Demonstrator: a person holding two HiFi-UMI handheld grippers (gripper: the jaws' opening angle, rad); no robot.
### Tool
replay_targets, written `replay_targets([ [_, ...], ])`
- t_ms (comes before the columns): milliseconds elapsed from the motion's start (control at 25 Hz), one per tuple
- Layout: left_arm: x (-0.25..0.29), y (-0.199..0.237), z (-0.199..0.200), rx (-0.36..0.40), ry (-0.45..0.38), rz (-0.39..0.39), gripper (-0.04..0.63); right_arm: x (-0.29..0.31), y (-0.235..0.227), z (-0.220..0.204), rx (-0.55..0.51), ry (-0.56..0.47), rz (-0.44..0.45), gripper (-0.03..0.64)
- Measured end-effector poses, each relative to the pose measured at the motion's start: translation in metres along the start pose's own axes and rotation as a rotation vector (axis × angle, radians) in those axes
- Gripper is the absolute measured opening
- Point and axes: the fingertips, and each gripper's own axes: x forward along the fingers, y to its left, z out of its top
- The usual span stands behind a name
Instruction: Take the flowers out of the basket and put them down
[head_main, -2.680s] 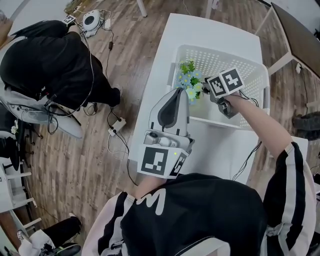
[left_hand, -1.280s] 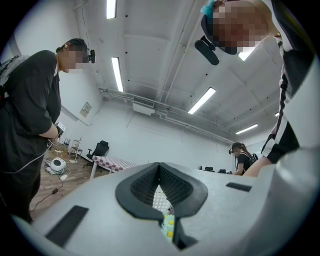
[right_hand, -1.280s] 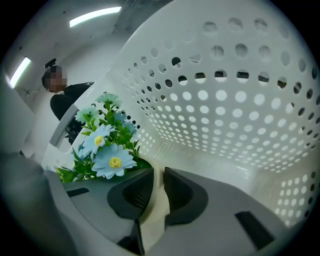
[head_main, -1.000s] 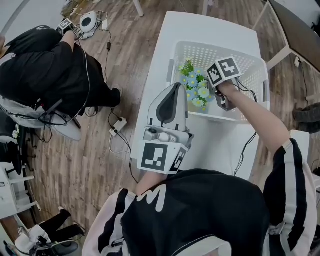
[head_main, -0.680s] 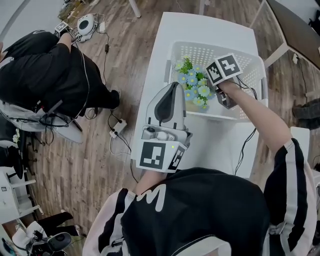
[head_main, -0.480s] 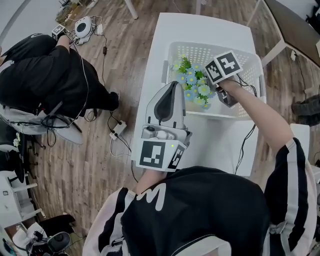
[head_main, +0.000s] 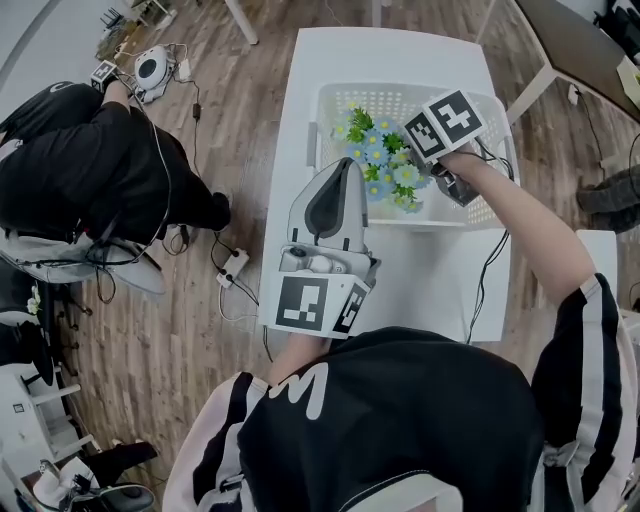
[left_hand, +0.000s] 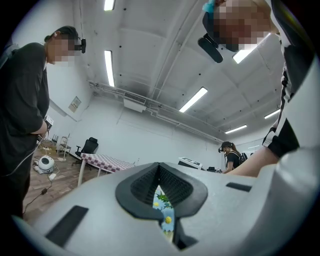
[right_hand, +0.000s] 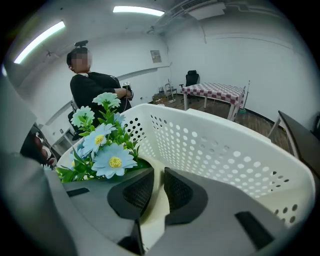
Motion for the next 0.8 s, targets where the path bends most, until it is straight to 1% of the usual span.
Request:
replay_targets([
  [200, 0.003, -0.004, -0.002, -0.003, 0.003, -0.022, -0.005, -0.021, 0.0, 0.006, 0.005, -0.024, -0.006, 0.071],
  [440, 0.004, -0.014, 0.003, -0.006, 0.004, -0.048, -0.005, -0.05, 0.002, 0.01, 0.003, -0.028, -0.012, 0.071],
  [640, 0.008, -0.019, -0.002, -0.003, 0.011, -0.073, -0.005, -0.063, 0.005, 0.008, -0.008, -0.05, -0.011, 0.071],
  [800, 0.007, -0.023, 0.002, -0.001, 0.006, -0.093, -0.005, -0.077, 0.013, 0.012, -0.025, -0.059, -0.018, 0.071],
])
